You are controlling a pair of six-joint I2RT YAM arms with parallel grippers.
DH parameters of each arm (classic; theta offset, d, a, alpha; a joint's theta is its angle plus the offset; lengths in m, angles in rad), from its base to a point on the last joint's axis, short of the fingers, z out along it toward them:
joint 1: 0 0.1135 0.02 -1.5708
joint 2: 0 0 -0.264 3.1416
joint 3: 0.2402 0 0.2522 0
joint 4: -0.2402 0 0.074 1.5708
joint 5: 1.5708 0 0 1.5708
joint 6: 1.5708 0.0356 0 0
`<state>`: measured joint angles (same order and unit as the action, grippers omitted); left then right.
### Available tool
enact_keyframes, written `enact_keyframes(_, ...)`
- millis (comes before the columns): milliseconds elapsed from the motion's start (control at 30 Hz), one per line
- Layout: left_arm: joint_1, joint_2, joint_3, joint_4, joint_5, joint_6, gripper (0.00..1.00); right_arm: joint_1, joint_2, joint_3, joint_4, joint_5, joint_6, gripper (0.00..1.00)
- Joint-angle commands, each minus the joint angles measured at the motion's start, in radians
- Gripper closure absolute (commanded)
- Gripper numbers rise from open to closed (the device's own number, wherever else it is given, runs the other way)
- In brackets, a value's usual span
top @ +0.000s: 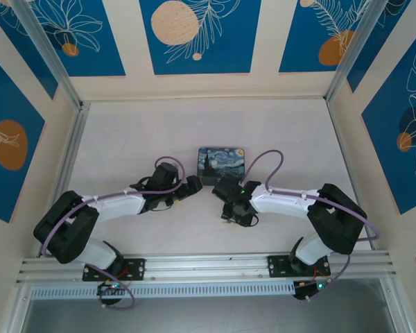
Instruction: Unlock the padlock with the key
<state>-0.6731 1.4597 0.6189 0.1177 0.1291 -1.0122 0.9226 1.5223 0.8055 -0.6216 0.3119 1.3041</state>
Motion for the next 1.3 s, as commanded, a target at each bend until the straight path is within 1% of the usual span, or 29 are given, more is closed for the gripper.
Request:
enact_keyframes(0,-0.012,0.015,0.018,0.034,0.019,0.014,0.00,0.014,0.030,0.041,-0.032,0.016,0.060,0.56)
enact_keyframes(233,-0.013,0.024,0.016,0.051,0.026,0.017,0.00,0.038,0.101,0.078,-0.045,0.007,0.072,0.58)
enact_keyframes(433,-0.011,0.021,0.012,0.051,0.024,0.018,0.00,0.042,0.130,0.063,-0.039,0.002,0.094,0.65)
enact_keyframes(600,-0.012,0.013,0.013,0.044,0.023,0.019,0.00,0.048,0.118,0.027,-0.009,-0.014,0.096,0.78)
enact_keyframes(700,-0.012,0.010,0.014,0.038,0.020,0.018,0.00,0.055,0.103,0.007,0.021,-0.027,0.073,0.93)
enact_keyframes(767,-0.012,0.010,0.016,0.034,0.018,0.017,0.00,0.056,0.089,-0.009,0.043,-0.027,0.049,1.00)
enact_keyframes(833,-0.012,0.007,0.018,0.027,0.016,0.020,0.00,0.056,0.060,-0.035,0.090,-0.021,0.001,1.00)
enact_keyframes(967,-0.012,-0.002,0.014,0.011,0.015,0.027,0.00,0.036,-0.039,-0.108,0.236,-0.039,-0.158,1.00)
enact_keyframes(1067,-0.012,-0.010,0.006,0.013,0.021,0.032,0.00,0.010,-0.130,-0.143,0.289,-0.060,-0.235,1.00)
enact_keyframes(1267,-0.022,-0.021,-0.021,0.077,0.051,-0.026,0.00,-0.070,-0.265,-0.185,0.292,-0.124,-0.230,1.00)
